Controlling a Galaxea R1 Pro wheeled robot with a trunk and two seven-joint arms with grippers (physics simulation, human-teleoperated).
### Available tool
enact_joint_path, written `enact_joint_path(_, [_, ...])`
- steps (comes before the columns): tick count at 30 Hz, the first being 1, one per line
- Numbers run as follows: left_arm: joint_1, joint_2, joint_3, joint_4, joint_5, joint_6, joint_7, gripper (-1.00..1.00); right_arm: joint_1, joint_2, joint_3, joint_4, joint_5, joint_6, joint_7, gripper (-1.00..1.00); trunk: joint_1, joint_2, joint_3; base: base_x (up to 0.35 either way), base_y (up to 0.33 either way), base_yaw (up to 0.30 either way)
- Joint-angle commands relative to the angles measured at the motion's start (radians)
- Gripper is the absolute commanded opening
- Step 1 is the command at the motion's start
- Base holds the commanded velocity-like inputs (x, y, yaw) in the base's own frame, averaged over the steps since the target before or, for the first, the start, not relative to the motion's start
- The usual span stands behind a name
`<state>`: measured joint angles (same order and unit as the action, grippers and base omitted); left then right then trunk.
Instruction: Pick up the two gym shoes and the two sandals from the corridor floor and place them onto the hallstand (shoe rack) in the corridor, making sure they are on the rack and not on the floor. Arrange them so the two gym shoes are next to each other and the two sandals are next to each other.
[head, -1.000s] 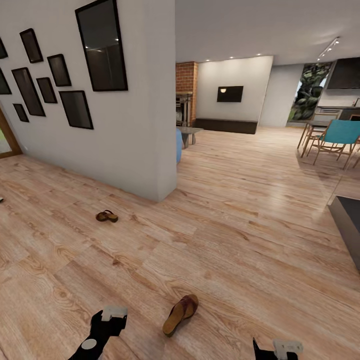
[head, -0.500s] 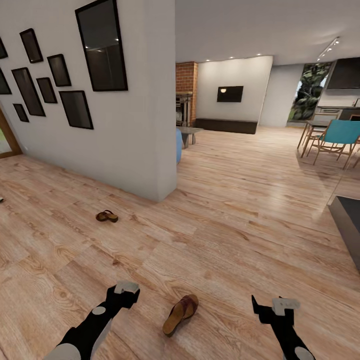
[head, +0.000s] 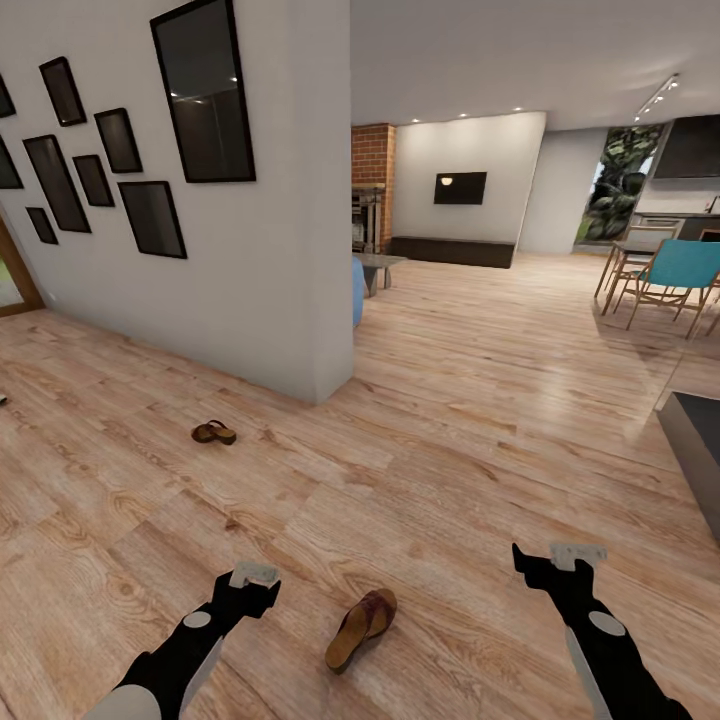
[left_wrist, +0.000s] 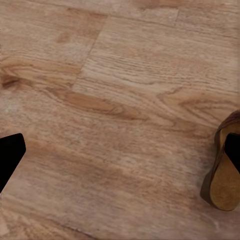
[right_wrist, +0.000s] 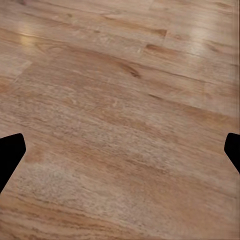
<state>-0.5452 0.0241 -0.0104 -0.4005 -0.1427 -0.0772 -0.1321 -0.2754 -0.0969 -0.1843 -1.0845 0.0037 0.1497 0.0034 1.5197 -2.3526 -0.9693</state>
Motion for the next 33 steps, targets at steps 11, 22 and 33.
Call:
enact_joint_path(11, [0.003,0.006,0.000,0.000,-0.026,-0.008,-0.002,1.00,-0.008,0.004,-0.014,-0.020,0.002,0.030,0.000,1.00,0.000,0.000,0.001,0.000,0.000,-0.093])
enact_joint_path(22, [0.004,0.008,0.001,-0.006,-0.029,-0.024,-0.003,1.00,-0.008,0.005,-0.016,-0.023,0.002,0.035,0.000,1.00,0.000,0.000,0.006,0.059,-0.033,-0.261])
enact_joint_path(33, [0.004,0.005,0.001,-0.005,-0.029,-0.068,-0.001,1.00,-0.008,0.007,-0.011,-0.058,0.004,0.037,-0.002,1.00,0.000,0.000,0.006,0.099,-0.130,-0.040])
